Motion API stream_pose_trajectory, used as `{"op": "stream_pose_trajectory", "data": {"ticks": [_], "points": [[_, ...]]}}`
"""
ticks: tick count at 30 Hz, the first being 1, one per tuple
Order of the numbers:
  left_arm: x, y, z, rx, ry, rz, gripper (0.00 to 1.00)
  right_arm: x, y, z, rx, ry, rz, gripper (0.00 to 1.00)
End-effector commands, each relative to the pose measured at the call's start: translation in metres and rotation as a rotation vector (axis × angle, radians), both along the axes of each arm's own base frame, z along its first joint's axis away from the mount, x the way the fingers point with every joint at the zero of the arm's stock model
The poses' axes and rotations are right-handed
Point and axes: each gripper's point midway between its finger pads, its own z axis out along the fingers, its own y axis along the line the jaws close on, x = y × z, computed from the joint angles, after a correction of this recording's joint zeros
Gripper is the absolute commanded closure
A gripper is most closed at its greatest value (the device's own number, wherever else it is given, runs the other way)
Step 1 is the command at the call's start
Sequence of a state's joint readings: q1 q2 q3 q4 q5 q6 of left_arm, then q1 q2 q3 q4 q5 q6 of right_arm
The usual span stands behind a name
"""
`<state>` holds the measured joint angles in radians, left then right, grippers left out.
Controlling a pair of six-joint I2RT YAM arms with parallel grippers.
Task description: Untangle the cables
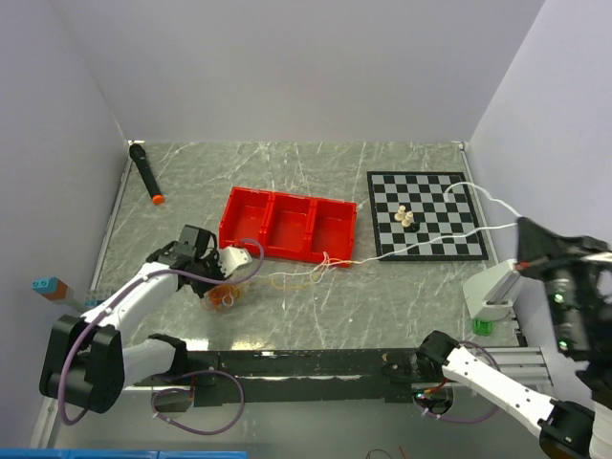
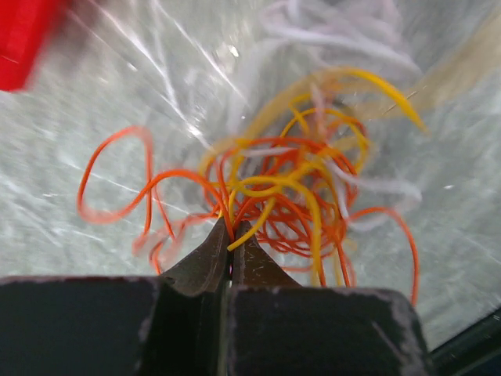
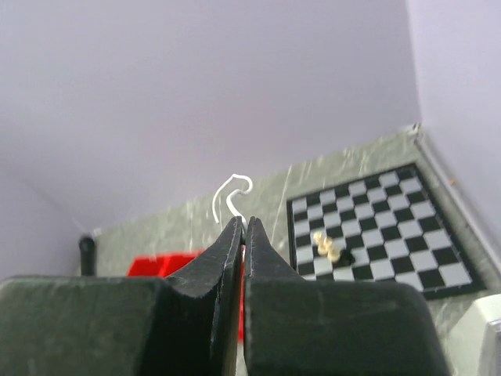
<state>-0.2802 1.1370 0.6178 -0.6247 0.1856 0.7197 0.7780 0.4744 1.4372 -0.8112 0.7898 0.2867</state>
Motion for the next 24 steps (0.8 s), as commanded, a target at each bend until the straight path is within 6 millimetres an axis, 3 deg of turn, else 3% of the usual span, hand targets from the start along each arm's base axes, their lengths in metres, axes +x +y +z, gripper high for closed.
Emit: {"op": "stream_pose_trajectory", "data": {"ticks": [1,16,20,24], "points": [[0.005,0.016,-0.017,0.085,-0.029,0.01,0.99,-0.017,-0.036,0.028,0.016,-0.088,-0.102,1.0],[0.005,0.045,-0.052,0.24,-0.074,0.019,0.99,-0.053,-0.095,0.099,0.027,-0.254,-0.242,1.0],[0.005,0.046,-0.054,0.239,-0.076,0.023,0.99,-0.06,-0.11,0.109,0.026,-0.274,-0.284,1.0],[0.009,0.046,-0.053,0.243,-0.081,0.03,0.99,-0.055,-0.108,0.111,0.032,-0.277,-0.259,1.0]]}}
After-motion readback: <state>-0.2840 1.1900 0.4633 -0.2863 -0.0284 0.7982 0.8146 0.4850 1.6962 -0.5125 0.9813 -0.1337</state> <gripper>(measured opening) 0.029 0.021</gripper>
